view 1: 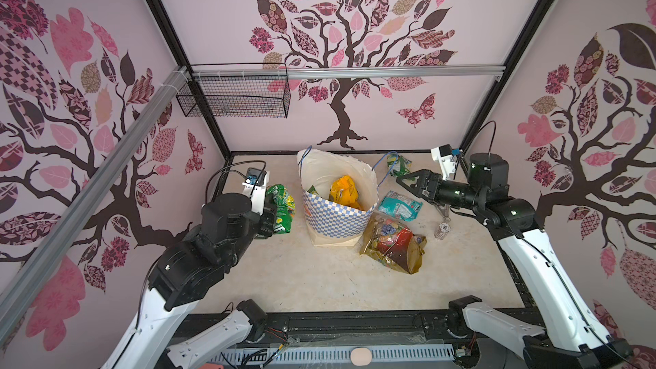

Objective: Take the snacks out of the paper bag
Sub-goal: Place the snack at the middle-left of the table.

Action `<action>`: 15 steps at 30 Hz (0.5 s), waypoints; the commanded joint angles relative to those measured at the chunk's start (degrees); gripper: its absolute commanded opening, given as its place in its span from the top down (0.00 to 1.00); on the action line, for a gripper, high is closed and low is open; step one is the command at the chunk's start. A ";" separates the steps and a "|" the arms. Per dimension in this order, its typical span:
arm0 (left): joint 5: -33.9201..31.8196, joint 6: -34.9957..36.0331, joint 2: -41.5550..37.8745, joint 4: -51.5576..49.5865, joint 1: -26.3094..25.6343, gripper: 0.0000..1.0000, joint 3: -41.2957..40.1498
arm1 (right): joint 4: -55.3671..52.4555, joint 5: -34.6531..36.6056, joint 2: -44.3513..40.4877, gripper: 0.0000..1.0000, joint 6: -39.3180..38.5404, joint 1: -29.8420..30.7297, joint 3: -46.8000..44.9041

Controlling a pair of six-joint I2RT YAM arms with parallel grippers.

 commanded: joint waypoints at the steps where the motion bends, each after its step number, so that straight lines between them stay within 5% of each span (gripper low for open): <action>1: 8.83 -4.62 2.08 2.61 10.98 1.00 -4.96 | 1.08 -1.00 -0.28 0.00 0.11 0.25 0.00; 7: 34.07 -12.06 8.53 13.43 31.63 1.00 -15.14 | -0.37 0.47 -1.96 0.00 -0.90 0.24 -1.58; 11: 40.86 -13.57 15.13 21.16 34.21 1.00 -20.29 | -2.20 1.14 -2.63 0.00 -1.89 0.24 -2.16; 15: 39.10 -15.40 21.23 25.85 34.20 1.00 -22.52 | -4.11 2.38 -3.23 0.00 -3.34 0.24 -2.46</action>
